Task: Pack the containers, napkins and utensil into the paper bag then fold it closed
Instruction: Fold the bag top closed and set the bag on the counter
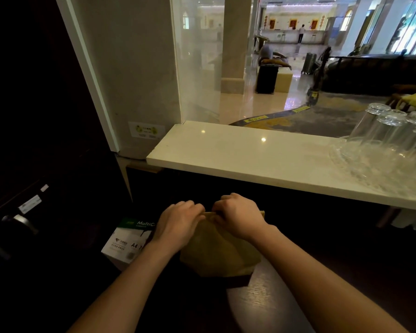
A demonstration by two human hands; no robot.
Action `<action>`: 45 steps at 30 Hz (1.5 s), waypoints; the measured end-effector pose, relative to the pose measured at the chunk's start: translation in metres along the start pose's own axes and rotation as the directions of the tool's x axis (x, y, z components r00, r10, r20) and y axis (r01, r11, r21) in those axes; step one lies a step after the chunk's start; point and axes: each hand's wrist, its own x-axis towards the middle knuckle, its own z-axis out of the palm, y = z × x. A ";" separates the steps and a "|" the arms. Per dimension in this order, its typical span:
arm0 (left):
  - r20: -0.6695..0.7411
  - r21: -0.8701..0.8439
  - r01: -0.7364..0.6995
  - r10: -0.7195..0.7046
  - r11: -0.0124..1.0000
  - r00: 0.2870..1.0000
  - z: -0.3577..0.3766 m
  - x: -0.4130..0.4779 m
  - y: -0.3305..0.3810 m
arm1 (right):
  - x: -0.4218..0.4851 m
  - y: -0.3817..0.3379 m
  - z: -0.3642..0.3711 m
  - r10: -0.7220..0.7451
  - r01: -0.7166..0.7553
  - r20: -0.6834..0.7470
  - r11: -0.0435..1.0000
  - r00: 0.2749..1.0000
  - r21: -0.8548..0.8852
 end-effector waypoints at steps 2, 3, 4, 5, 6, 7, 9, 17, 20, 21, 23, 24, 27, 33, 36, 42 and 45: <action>-0.003 0.021 -0.006 0.006 1.000 1.000 -0.002 0.002 0.005 | 0.004 -0.008 0.003 -0.017 0.018 -0.010 1.000 1.000 0.005; 0.000 0.030 -0.002 0.002 1.000 1.000 -0.002 0.001 0.007 | 0.005 -0.010 0.005 -0.032 0.032 -0.015 0.999 0.999 0.000; 0.004 0.034 0.001 -0.001 0.999 1.000 -0.002 0.001 0.007 | 0.005 -0.012 0.006 -0.048 0.048 -0.019 0.999 0.999 -0.008; 0.009 0.032 0.003 -0.003 0.999 1.000 -0.001 0.000 0.007 | 0.005 -0.012 0.007 -0.059 0.059 -0.022 0.998 0.998 -0.014; 0.016 0.026 0.008 -0.009 1.000 1.000 0.000 -0.002 0.006 | 0.004 -0.013 0.007 -0.065 0.064 -0.023 0.998 0.998 -0.018; 0.028 0.024 0.012 -0.012 1.000 1.000 0.000 -0.003 0.006 | 0.004 -0.013 0.007 -0.066 0.065 -0.023 0.998 0.998 -0.021; 0.038 0.030 0.005 -0.006 1.000 0.999 -0.001 -0.002 0.007 | 0.000 -0.011 0.007 -0.061 0.060 -0.027 0.998 0.998 -0.027; -0.042 -0.035 -0.098 0.096 0.995 0.995 0.000 0.002 0.008 | -0.020 0.019 -0.005 -0.035 0.035 -0.028 0.999 0.999 -0.016; -0.038 -0.048 -0.080 0.078 0.996 0.996 0.001 0.001 -0.001 | -0.036 0.047 -0.016 0.041 -0.042 0.035 0.999 0.999 0.009; -0.041 -0.048 -0.079 0.077 0.996 0.996 0.001 0.000 -0.002 | -0.042 0.056 -0.018 0.075 -0.077 0.050 0.997 0.996 0.029; -0.051 -0.053 -0.079 0.076 0.995 0.996 0.002 0.000 -0.001 | -0.052 0.069 -0.021 0.145 -0.149 0.053 0.985 0.988 0.088; -0.054 -0.059 -0.080 0.077 0.995 0.996 0.002 0.001 0.000 | -0.056 0.073 -0.021 0.173 -0.178 0.052 0.977 0.983 0.114; -0.049 -0.083 -0.079 0.075 0.993 0.996 0.003 0.002 0.003 | -0.062 0.078 -0.021 0.201 -0.210 0.074 0.966 0.977 0.152; -0.021 -0.168 -0.033 0.030 0.985 0.999 0.002 0.005 0.002 | -0.053 0.074 -0.031 0.188 -0.217 0.173 0.962 0.967 0.167; -0.021 -0.164 -0.010 0.007 0.986 1.000 0.003 0.006 0.001 | -0.047 0.065 -0.030 0.165 -0.199 0.244 0.972 0.956 0.122; -0.024 -0.193 0.005 -0.010 0.981 1.000 0.005 0.005 -0.002 | -0.034 0.053 -0.018 0.073 -0.083 0.155 0.995 0.985 0.057; -0.010 -0.263 0.022 -0.026 0.964 1.000 0.004 0.006 -0.009 | -0.034 0.055 -0.016 0.094 -0.097 0.118 0.995 0.988 0.015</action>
